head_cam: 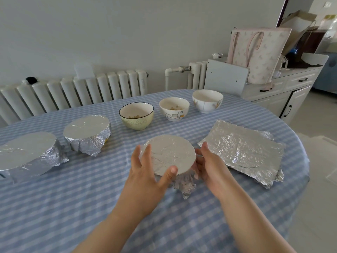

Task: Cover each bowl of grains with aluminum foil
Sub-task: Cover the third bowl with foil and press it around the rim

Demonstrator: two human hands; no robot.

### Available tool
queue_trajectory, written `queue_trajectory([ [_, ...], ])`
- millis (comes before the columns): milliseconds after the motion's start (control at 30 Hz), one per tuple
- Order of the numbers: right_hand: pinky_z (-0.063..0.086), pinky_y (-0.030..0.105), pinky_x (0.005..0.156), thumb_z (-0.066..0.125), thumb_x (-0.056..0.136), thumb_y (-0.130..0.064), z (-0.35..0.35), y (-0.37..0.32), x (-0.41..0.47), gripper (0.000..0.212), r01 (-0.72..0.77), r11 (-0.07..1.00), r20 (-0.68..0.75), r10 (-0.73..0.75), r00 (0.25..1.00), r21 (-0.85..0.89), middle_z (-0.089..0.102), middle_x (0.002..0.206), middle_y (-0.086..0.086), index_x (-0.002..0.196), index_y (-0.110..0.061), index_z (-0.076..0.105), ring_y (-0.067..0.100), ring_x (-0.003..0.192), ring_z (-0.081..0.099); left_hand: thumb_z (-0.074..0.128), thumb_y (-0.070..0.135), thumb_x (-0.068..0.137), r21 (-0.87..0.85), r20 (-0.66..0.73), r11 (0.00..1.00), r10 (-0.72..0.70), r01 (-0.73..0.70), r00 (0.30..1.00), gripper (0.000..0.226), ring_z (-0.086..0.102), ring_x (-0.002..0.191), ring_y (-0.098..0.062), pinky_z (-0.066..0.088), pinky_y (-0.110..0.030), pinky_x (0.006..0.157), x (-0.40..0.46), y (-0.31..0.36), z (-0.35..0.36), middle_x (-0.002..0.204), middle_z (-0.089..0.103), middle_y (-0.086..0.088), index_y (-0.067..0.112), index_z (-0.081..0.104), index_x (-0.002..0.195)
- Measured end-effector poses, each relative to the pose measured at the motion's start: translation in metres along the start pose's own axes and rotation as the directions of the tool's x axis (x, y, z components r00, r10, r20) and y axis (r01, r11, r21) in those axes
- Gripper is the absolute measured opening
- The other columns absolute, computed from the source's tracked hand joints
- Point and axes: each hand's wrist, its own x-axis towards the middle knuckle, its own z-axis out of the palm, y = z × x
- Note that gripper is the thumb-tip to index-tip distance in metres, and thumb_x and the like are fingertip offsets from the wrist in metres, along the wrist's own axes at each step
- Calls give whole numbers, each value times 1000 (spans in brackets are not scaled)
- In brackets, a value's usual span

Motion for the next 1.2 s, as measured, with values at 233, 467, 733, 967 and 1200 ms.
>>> queue_trajectory([
  [233, 52, 44, 65, 31, 104, -38, 1, 7, -5, 36, 155, 988, -144, -156, 977, -12, 61, 85, 22, 112, -13, 56, 41, 71, 58, 21, 102, 53, -230, -138, 973, -37, 4, 990, 127, 8, 136, 2, 21, -25, 103, 16, -6, -21, 158, -21, 18, 30, -1, 155],
  [467, 34, -2, 83, 46, 98, -27, 13, 43, -26, 30, 427, 821, -89, -492, 866, -379, 53, 123, -9, 128, -28, 49, -14, 110, 48, 58, 96, 40, -189, 15, 967, 174, -168, 985, 137, -1, 146, 2, 16, -35, 119, 27, -17, -4, 160, -9, 19, 40, 1, 152],
  [733, 33, -4, 84, 44, 98, -32, 12, 50, -23, 39, 418, 845, -105, -474, 874, -332, 44, 130, -8, 137, -35, 44, -29, 106, 41, 73, 83, 38, -194, 35, 969, 164, -154, 986, 140, 26, 134, 3, 27, -20, 107, 29, -20, -1, 146, 13, 26, 37, 7, 152],
  [967, 50, 34, 92, 52, 98, -23, 15, 54, -17, 12, 351, 935, -223, -353, 908, -50, 67, 111, -2, 107, -29, 57, 13, 106, 64, 75, 77, 42, -200, 16, 968, 160, -154, 987, 134, 33, 131, 1, 30, -22, 106, 28, -20, 0, 143, 16, 26, 37, 10, 151],
  [1200, 53, 46, 92, 52, 99, -18, 23, 47, -14, 12, 250, 964, -337, -206, 919, 92, 71, 102, 5, 102, -20, 64, 25, 99, 67, 72, 81, 40, -197, -5, 969, 152, -150, 988, 136, 34, 129, 2, 31, -22, 103, 28, -19, 1, 140, 17, 28, 35, 11, 152],
])
